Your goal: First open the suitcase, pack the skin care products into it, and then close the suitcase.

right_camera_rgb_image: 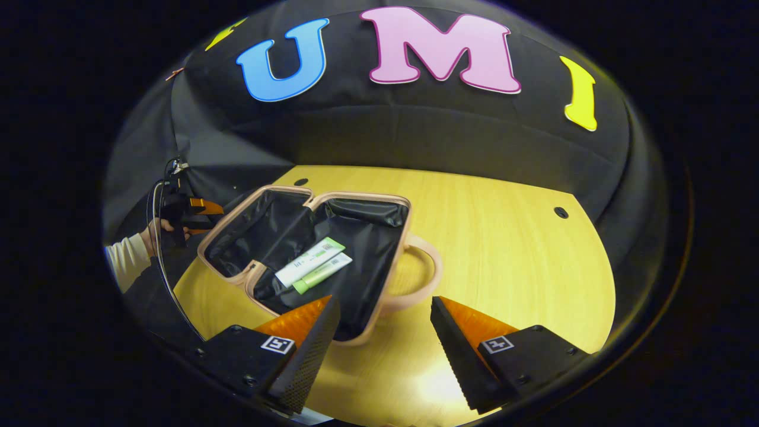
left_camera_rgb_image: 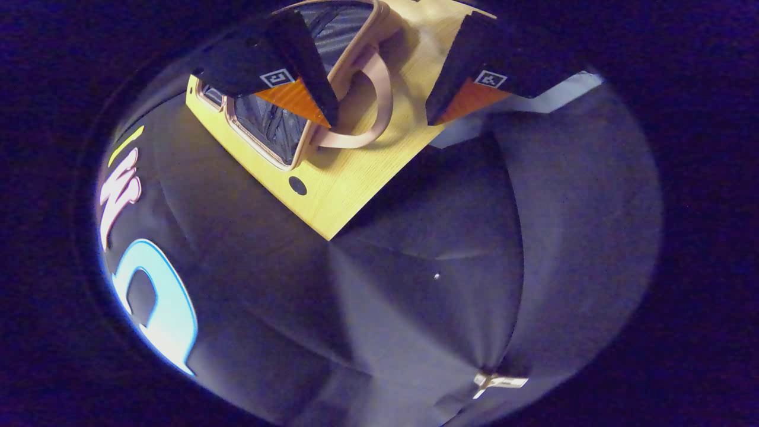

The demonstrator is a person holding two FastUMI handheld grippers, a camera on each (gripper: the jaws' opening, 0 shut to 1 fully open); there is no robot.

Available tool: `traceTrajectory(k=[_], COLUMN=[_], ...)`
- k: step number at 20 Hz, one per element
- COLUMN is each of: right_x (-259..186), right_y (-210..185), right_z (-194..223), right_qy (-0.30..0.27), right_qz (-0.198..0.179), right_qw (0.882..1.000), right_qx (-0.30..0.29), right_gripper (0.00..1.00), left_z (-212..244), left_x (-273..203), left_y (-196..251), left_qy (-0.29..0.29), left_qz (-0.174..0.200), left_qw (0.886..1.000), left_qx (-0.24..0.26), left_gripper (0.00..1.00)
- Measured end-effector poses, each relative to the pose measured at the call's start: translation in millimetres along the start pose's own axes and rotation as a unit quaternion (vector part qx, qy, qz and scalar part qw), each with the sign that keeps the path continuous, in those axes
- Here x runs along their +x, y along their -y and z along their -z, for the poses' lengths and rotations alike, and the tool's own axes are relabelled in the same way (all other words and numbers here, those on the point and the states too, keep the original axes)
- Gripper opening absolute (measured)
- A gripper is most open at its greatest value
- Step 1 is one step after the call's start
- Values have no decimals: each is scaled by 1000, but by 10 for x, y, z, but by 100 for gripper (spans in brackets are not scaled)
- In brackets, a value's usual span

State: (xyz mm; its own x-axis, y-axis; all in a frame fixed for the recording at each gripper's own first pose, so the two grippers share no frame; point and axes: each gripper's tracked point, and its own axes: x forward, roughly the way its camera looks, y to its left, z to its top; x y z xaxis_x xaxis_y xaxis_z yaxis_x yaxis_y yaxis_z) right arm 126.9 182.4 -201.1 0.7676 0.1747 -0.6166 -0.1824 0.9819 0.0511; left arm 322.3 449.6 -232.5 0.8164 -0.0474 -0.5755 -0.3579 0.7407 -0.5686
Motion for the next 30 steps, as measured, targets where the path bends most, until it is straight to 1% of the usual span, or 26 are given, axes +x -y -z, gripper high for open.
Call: traceTrajectory(k=[1,2,4,5,6,7,9,10,11,12,13,16,18,19,21,22,24,27,28,30], right_x=[-33,-60,-84,-92,-97,-118,-170,-201,-230,-250,-295,-483,-586,-690,-867,-948,-1135,-1481,-1575,-1758], right_y=[-21,-22,-12,-2,21,57,134,180,219,238,286,456,528,628,814,898,1026,1179,1209,1336], right_z=[-30,-64,-33,-9,12,10,-47,-76,-89,-90,-103,-314,-389,-400,-449,-463,-476,-592,-622,-636], right_qy=[11,19,17,13,8,9,23,30,35,35,36,72,89,91,102,107,119,155,164,180], right_qz=[2,3,5,8,11,16,29,36,42,46,50,68,77,84,102,108,115,121,119,124], right_qw=[1000,1000,1000,1000,1000,1000,999,999,998,998,998,995,993,992,989,988,985,980,979,976], right_qx=[7,8,1,-1,-1,4,15,17,18,19,18,28,32,30,33,37,45,25,19,13], right_gripper=[98,98,97,98,98,98,98,98,98,97,97,98,98,97,98,97,97,97,97,97], left_z=[43,101,166,186,206,209,156,158,120,101,34,-191,-283,-310,-278,-229,-59,271,474,917], left_x=[63,113,177,213,255,269,206,194,140,78,-13,-441,-805,-1006,-1379,-1508,-1728,-1992,-2055,-2229], left_y=[-64,-111,-140,-107,-46,-6,0,39,87,159,225,561,940,1145,1612,1831,2206,2870,3145,3671], left_qy=[-16,-29,-44,-48,-50,-53,-53,-51,-49,-48,-41,-4,26,40,63,69,78,93,95,87], left_qz=[-1,-5,-7,-3,2,5,-4,-7,-12,-18,-26,-35,-25,-16,12,19,19,37,48,85], left_qw=[1000,999,999,999,999,999,998,998,997,995,992,976,971,968,961,954,940,927,922,917], left_qx=[-13,-16,-13,-15,-16,-9,23,39,57,82,115,213,238,248,271,290,332,362,373,381], left_gripper=[92,89,79,67,60,33,19,19,16,14,11,8,7,7,7,7,7,6,6,6])
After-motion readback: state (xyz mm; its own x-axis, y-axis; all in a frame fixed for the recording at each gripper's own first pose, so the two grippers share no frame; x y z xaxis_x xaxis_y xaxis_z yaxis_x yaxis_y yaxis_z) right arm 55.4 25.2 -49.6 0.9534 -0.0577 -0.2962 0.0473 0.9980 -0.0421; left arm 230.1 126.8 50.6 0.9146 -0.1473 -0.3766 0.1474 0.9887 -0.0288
